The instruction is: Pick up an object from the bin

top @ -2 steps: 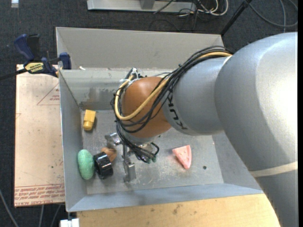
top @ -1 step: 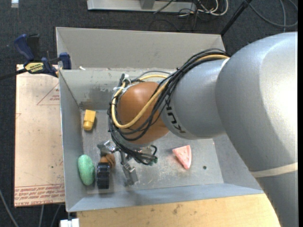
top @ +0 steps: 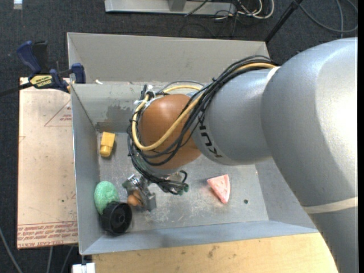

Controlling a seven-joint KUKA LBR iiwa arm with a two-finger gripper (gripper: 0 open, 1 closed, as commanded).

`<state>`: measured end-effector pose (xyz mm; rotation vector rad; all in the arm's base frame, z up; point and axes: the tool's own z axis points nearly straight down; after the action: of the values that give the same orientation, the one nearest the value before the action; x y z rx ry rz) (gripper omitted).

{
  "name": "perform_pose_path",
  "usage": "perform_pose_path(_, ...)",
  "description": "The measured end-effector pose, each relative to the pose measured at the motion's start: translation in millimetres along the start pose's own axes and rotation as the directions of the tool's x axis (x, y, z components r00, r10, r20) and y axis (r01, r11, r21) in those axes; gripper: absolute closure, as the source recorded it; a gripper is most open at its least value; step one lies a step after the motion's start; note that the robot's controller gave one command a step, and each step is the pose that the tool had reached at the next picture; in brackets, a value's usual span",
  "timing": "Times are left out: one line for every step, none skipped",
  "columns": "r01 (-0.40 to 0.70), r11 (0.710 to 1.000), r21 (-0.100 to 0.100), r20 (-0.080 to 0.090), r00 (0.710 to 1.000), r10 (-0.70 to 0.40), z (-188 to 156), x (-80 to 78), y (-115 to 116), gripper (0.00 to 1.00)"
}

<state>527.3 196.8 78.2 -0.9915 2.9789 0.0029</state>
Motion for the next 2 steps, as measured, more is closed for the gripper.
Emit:
perform_pose_path(0.0, 1.0, 0.0, 0.0, 1.0, 0.0, 0, 0.2, 0, 1.0)
perform_pose_path(-0.001, 1.0, 0.001, -0.001, 1.0, 0.001, 7, -2.8, 22, 1.0)
